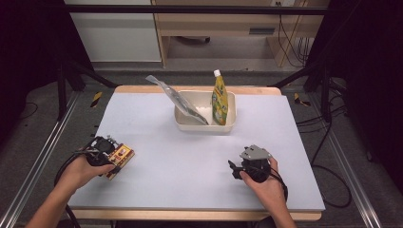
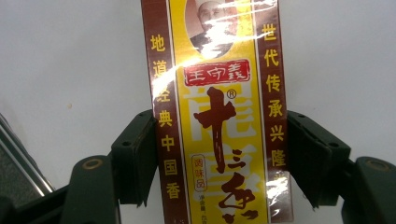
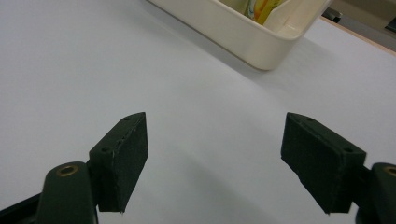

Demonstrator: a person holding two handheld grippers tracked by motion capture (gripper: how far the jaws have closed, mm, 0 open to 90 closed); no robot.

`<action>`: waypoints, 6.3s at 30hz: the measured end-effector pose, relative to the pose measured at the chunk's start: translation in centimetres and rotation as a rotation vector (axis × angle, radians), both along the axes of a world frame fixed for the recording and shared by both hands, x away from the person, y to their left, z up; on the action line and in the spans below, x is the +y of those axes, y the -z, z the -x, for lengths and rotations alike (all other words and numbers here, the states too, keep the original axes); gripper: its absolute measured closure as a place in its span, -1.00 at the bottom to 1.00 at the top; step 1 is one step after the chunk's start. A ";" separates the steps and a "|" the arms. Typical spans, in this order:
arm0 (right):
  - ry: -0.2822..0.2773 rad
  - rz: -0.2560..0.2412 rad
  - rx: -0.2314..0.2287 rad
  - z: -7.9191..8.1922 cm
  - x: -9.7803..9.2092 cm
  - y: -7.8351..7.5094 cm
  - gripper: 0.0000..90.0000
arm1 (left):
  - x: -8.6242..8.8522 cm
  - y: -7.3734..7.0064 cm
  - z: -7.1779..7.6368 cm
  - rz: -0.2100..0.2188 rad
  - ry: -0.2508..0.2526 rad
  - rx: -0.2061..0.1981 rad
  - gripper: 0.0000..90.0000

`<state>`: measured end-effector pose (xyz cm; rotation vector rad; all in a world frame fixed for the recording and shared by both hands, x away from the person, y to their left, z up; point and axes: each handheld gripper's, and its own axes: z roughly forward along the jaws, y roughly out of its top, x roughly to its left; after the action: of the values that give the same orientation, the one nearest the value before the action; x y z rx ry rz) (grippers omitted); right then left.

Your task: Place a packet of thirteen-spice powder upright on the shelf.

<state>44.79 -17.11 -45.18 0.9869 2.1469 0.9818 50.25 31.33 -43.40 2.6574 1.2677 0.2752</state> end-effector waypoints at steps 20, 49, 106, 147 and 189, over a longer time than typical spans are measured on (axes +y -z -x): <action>-0.060 -0.128 0.086 -0.6 2.9 -0.8 -0.60 | -9.9 -2.7 1.9 0.103 0.310 -0.250 -0.30; -0.219 -0.373 0.246 -3.6 8.9 -1.2 -0.28 | -16.9 -0.2 3.4 0.117 0.518 -0.400 -0.30; -0.242 -0.480 0.321 -4.3 8.1 -1.3 0.12 | -19.0 -0.2 4.0 0.160 0.584 -0.511 -0.28; -0.014 -0.320 0.208 -3.5 6.1 -10.0 0.53 | -14.8 -2.5 3.9 0.324 0.350 -0.569 -0.76; 0.292 -0.182 0.124 -9.4 -0.9 -18.0 0.52 | -5.9 0.3 5.0 0.302 0.091 -0.577 -0.79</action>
<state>54.22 -18.04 -27.17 1.4371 1.9608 1.0047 45.24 25.44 -43.68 2.1450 0.9130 0.7106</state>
